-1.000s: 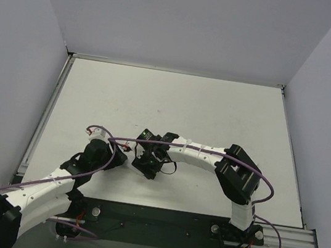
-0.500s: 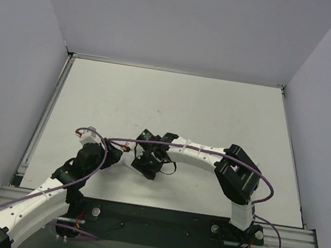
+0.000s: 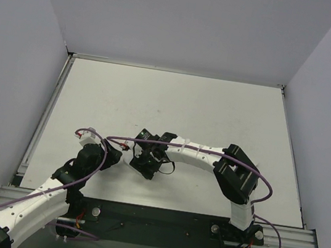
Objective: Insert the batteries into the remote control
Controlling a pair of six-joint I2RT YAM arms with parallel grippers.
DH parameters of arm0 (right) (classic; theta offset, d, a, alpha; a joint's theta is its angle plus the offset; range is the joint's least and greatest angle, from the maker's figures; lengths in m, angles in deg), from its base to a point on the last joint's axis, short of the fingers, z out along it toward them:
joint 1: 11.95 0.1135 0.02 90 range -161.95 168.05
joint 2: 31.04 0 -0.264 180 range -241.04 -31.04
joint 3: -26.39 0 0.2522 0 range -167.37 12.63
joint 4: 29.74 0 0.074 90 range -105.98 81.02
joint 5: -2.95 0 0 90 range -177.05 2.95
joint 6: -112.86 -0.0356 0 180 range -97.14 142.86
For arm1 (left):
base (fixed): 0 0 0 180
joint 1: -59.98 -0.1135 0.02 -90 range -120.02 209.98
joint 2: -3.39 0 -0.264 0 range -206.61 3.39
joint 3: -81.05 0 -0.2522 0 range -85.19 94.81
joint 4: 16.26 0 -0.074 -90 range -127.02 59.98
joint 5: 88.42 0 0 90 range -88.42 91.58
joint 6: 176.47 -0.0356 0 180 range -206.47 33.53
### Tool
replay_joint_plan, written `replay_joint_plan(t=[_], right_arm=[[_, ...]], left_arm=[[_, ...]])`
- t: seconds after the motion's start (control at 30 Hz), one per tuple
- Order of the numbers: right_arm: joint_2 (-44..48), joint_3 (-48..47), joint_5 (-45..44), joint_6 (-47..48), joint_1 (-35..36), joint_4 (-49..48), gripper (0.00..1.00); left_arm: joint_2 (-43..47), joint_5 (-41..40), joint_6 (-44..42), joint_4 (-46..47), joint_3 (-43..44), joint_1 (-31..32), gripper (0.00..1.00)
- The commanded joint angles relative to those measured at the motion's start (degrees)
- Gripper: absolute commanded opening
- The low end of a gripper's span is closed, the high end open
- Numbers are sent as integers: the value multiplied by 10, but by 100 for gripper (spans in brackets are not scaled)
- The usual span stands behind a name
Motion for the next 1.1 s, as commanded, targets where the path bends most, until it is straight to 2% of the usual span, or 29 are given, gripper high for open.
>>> replay_joint_plan(t=[0.0, 0.37, 0.7, 0.9, 1.07], right_arm=[[-9, -17, -9, -11, 4, 22, 52], [-1, -27, -17, -34, 5, 20, 51], [49, -31, -9, -50, 5, 19, 56], [107, -5, -30, -98, -10, 17, 56], [165, 60, 13, -179, -63, 2, 56]], left_arm=[[0, -8, 3, 7, 2, 0, 69], [-4, -5, 2, 13, 1, 0, 69], [-25, 0, -8, 26, 6, -1, 69], [-69, 1, -52, 50, 28, -2, 71], [-148, 40, -112, 101, 72, -3, 76]])
